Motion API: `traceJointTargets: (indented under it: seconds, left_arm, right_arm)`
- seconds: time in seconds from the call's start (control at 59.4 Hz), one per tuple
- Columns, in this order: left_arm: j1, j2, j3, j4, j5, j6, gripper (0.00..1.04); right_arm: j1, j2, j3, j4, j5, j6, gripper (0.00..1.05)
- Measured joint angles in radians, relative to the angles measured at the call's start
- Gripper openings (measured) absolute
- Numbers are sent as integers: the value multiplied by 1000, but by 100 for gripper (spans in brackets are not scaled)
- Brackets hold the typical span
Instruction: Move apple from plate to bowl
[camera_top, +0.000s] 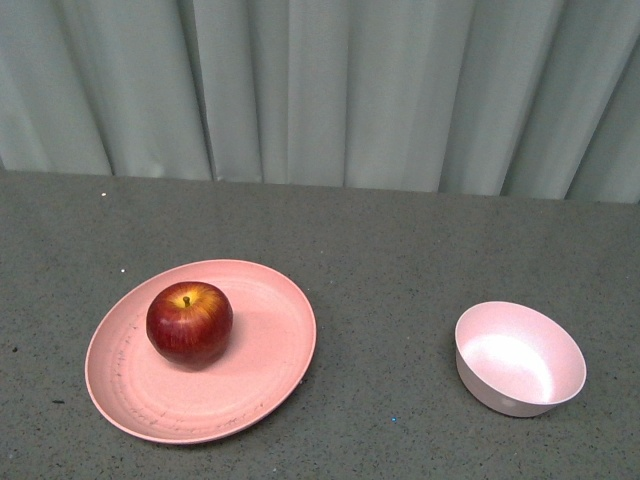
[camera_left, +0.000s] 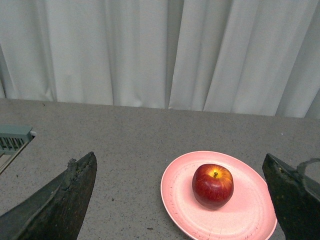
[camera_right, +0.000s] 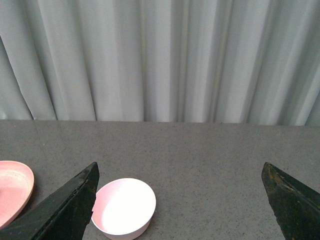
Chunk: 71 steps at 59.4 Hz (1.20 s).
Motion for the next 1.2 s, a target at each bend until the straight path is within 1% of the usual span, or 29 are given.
traceJointTargets:
  seconds: [1.196]
  left_arm:
    - [0, 0, 0, 0, 0, 0, 98]
  right_arm:
    - [0, 0, 0, 0, 0, 0, 95]
